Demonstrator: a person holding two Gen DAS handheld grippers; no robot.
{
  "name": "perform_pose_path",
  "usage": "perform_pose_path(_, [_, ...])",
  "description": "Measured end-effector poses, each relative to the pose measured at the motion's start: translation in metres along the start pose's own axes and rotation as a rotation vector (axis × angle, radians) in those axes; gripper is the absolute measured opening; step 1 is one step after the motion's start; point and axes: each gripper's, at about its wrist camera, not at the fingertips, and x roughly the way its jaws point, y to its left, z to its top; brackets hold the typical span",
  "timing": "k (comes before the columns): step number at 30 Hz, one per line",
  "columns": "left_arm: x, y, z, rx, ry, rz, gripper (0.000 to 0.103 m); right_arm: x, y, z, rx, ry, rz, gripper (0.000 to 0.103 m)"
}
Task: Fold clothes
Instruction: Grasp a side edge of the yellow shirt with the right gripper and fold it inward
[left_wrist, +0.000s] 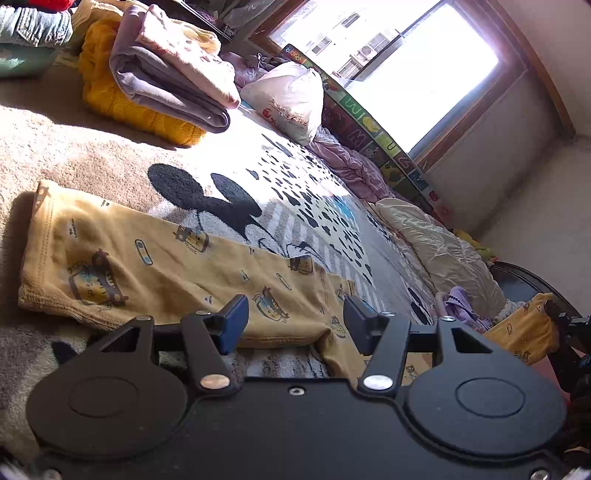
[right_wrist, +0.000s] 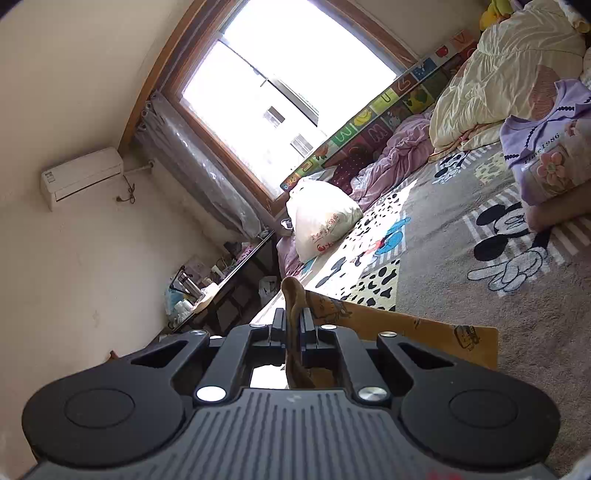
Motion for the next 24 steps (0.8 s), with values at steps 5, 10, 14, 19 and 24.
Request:
perform_pose_path(5, [-0.01, 0.009, 0.003, -0.049, 0.001, -0.016, 0.056, 0.039, 0.045, -0.046, -0.177, 0.144, -0.009, 0.009])
perform_pose_path(10, [-0.011, 0.018, 0.006, -0.111, 0.009, -0.027, 0.056, 0.07, 0.073, -0.098, -0.327, 0.289, -0.047, 0.009])
perform_pose_path(14, [-0.008, 0.015, 0.004, -0.103, 0.028, -0.032, 0.056, 0.075, 0.085, -0.136, -0.438, 0.391, -0.069, 0.008])
perform_pose_path(19, [-0.003, 0.009, -0.001, -0.081, 0.049, -0.045, 0.056, 0.07, 0.09, -0.15, -0.503, 0.39, -0.083, 0.008])
perform_pose_path(24, [0.002, 0.004, -0.004, -0.064, 0.063, -0.058, 0.056, 0.075, 0.084, -0.157, -0.526, 0.398, -0.115, 0.008])
